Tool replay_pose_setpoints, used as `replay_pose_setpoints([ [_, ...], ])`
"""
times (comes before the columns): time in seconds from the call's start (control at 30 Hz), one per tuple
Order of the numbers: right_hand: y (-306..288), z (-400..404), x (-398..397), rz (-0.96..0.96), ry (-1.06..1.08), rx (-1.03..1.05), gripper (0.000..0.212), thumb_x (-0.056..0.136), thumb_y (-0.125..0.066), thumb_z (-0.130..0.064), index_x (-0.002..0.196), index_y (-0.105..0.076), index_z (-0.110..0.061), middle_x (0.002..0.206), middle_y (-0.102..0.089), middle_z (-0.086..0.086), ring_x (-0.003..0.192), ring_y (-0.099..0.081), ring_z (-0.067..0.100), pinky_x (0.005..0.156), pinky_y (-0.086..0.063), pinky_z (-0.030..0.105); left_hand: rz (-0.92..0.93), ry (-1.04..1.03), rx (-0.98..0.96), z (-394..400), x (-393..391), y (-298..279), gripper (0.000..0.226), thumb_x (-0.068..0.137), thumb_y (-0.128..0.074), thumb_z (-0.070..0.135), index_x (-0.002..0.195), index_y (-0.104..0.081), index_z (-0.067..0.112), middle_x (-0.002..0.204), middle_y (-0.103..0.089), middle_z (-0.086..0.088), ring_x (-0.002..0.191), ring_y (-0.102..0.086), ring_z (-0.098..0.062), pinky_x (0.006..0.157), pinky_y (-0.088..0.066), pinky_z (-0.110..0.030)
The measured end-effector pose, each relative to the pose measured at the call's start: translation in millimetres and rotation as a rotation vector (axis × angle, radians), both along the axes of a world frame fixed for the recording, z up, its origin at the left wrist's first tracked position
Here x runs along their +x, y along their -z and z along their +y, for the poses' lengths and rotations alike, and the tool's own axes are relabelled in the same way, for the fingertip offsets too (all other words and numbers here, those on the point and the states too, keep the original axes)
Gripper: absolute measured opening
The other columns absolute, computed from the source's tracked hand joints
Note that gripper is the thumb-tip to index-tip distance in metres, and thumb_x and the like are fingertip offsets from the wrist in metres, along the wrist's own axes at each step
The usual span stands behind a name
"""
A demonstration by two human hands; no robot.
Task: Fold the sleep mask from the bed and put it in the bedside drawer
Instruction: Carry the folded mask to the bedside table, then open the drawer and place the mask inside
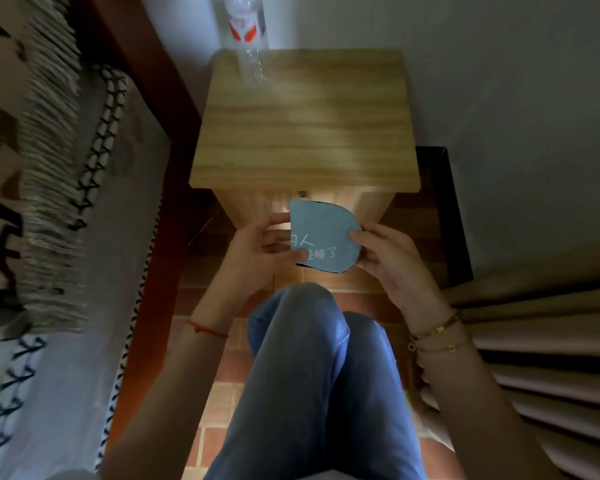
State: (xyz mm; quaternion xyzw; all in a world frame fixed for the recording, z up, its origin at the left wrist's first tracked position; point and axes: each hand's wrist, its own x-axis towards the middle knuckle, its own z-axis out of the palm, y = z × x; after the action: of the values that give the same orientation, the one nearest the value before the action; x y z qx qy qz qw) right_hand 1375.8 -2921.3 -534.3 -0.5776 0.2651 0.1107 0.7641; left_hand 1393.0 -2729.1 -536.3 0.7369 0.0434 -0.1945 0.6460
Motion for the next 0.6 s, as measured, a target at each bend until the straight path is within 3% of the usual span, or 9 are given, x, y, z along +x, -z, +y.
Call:
replay_pose_setpoints([
  [0.17, 65.5, -2.2, 8.5, -0.032, -0.008, 0.021, 0.017, 0.087, -0.06, -0.004, 0.082, -0.068, -0.019, 0.09, -0.073, 0.003, 0.083, -0.07, 0.014, 0.061, -0.057, 0.019, -0.03, -0.005, -0.007, 0.5, 10.4, 67.0, 0.049, 0.078, -0.074, 0.002, 0.122, -0.061, 0.018, 0.098, -0.077, -0.003, 0.089, -0.074, -0.014, 0.071, -0.057, -0.019],
  [0.3, 103.8, -2.7, 10.4, -0.026, -0.004, 0.039, 0.017, 0.087, -0.06, -0.003, 0.085, -0.068, -0.017, 0.095, -0.072, 0.006, 0.085, -0.07, 0.015, 0.061, -0.057, 0.019, -0.036, -0.004, -0.026, -0.4, 12.1, 106.0, 0.036, 0.083, -0.07, 0.005, 0.108, -0.064, 0.03, 0.088, -0.078, 0.004, 0.085, -0.074, -0.01, 0.068, -0.055, -0.017],
  [0.47, 130.5, -1.9, 15.1, -0.003, 0.017, 0.059, 0.015, 0.087, -0.059, -0.001, 0.087, -0.067, -0.014, 0.097, -0.072, 0.008, 0.088, -0.07, 0.017, 0.06, -0.057, 0.02, 0.005, -0.002, -0.048, 0.0, 20.0, 130.5, 0.032, 0.088, -0.065, 0.011, 0.12, -0.064, 0.015, 0.092, -0.078, 0.001, 0.089, -0.074, -0.013, 0.069, -0.056, -0.017],
  [0.6, 138.8, -4.6, 23.1, 0.008, 0.055, 0.062, 0.016, 0.087, -0.059, -0.001, 0.083, -0.067, -0.015, 0.093, -0.071, 0.006, 0.087, -0.069, 0.016, 0.058, -0.057, 0.02, 0.066, -0.017, -0.056, -1.0, 37.3, 142.1, 0.03, 0.095, -0.056, 0.02, 0.122, -0.064, 0.01, 0.107, -0.075, -0.006, 0.093, -0.074, -0.017, 0.071, -0.059, -0.022],
])
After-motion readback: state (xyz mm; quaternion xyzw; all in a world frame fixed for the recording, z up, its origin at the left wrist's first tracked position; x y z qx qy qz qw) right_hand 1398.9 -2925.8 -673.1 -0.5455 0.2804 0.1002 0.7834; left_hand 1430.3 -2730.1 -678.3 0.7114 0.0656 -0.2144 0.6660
